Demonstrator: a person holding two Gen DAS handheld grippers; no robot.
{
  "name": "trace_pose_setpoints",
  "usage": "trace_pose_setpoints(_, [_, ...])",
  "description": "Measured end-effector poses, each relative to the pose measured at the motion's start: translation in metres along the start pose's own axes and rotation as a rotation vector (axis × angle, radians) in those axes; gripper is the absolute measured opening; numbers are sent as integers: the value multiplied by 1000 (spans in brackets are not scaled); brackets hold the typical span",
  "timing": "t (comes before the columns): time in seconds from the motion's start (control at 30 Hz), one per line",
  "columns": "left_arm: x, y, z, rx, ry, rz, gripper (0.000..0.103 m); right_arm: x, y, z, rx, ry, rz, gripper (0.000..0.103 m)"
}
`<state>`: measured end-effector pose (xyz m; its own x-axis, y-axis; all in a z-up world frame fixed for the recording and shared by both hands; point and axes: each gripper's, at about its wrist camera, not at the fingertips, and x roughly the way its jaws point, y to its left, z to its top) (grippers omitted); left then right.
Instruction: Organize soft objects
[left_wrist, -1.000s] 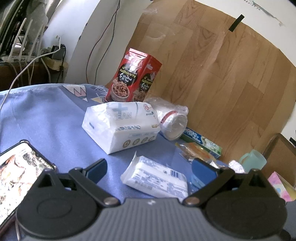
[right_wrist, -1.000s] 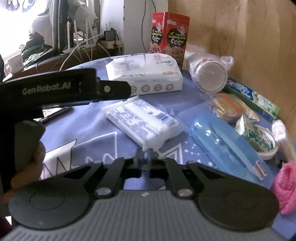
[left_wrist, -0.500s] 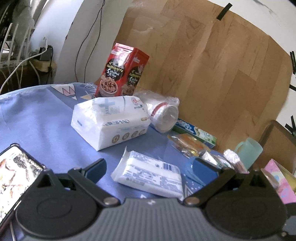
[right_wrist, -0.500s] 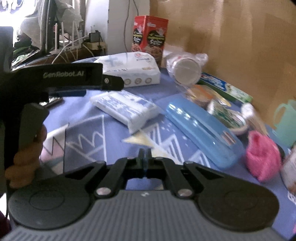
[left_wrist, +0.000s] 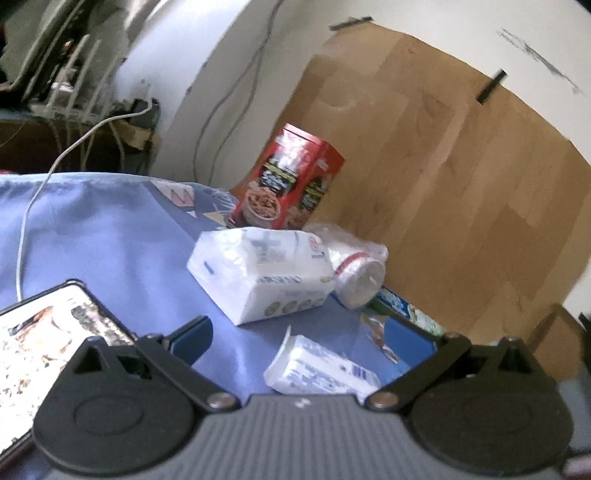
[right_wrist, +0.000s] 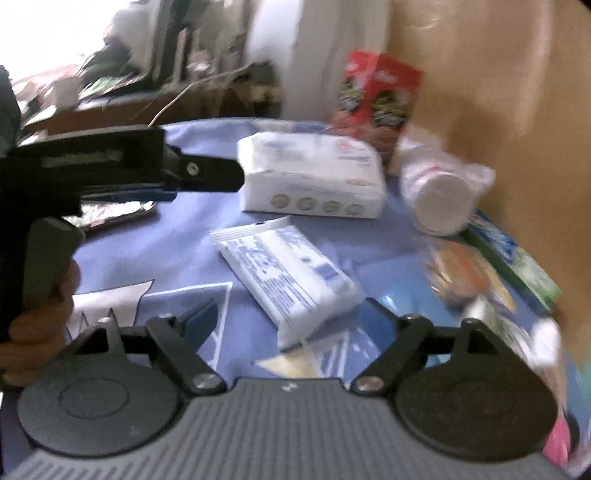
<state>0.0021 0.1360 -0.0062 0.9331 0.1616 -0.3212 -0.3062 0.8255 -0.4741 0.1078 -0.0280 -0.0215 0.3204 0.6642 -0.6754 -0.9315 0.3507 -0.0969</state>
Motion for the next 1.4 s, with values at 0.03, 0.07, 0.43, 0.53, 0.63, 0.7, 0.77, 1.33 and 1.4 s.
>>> trace_pose_setpoints(0.03, [0,-2,0,13,2,2,103,6,-1,1,-3,12,15,92])
trace_pose_setpoints(0.07, [0,-3,0,19,2,0,103,11,-4,3,-2,27,29,92])
trace_pose_setpoints(0.43, [8,-13,-4,75,52,-31,103,2,-12,-8,177,44,61,12])
trace_pose_setpoints(0.53, [10,-15,-5,93,67,-41,103,-7,-7,-16,222,45,30,10])
trace_pose_setpoints(0.63, [9,-15,-5,91,64,-38,103,-12,0,-19,205,49,-14,10])
trace_pose_setpoints(0.7, [10,-10,-3,67,77,-44,103,-15,2,-21,194,41,-32,11])
trace_pose_setpoints(0.77, [12,0,1,16,98,-42,103,-17,3,-23,198,32,-47,12])
trace_pose_setpoints(1.33, [54,-8,4,105,309,7,99,15,-2,-8,192,-23,-30,76])
trace_pose_setpoints(1.4, [54,-18,1,149,324,-12,90,19,-4,-7,227,-34,6,70])
